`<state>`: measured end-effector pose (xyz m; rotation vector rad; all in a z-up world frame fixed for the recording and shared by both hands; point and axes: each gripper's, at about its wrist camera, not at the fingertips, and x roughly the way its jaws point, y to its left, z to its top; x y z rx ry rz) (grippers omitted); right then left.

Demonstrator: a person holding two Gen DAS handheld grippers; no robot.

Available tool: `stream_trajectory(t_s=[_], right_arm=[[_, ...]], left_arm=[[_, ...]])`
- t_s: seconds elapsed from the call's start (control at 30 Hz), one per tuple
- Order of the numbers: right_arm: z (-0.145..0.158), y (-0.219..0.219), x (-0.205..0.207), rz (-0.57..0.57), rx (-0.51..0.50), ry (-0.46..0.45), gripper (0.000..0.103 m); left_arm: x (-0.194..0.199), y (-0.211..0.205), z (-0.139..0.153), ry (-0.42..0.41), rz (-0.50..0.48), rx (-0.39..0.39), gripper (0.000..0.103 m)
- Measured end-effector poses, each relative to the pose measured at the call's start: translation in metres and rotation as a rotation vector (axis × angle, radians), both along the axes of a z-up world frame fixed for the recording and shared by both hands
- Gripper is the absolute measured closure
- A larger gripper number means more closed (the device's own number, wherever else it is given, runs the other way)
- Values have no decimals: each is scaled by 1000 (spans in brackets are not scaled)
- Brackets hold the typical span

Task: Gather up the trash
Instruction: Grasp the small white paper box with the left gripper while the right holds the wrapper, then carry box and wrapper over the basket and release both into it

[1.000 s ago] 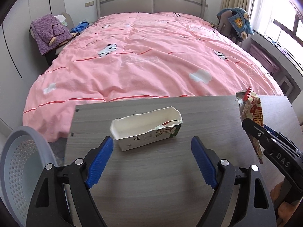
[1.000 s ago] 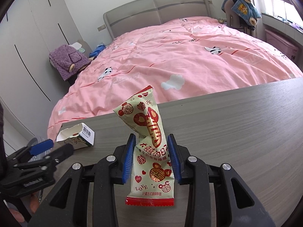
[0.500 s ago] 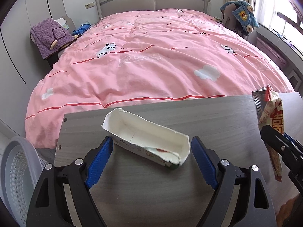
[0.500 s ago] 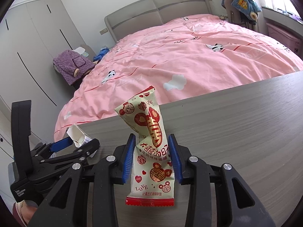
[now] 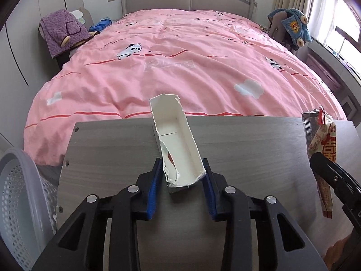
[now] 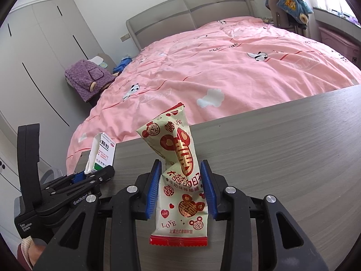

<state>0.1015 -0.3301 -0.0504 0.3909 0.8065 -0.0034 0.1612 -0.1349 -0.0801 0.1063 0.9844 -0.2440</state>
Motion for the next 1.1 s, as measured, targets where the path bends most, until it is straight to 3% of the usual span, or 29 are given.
stream_trajectory(t_s=[0.47,0.67,1.1], right_arm=[[12,25,-29,40,-31,9,67],[17,48,-46,72,-35,17,67],[35,108,-63,169,-81,7,67]], left_arm=[[-51,33,24,-51,-6,0,74],[-74,56,32,-54,2,-18,74],[-108,113,69,-145,71,-65,74]])
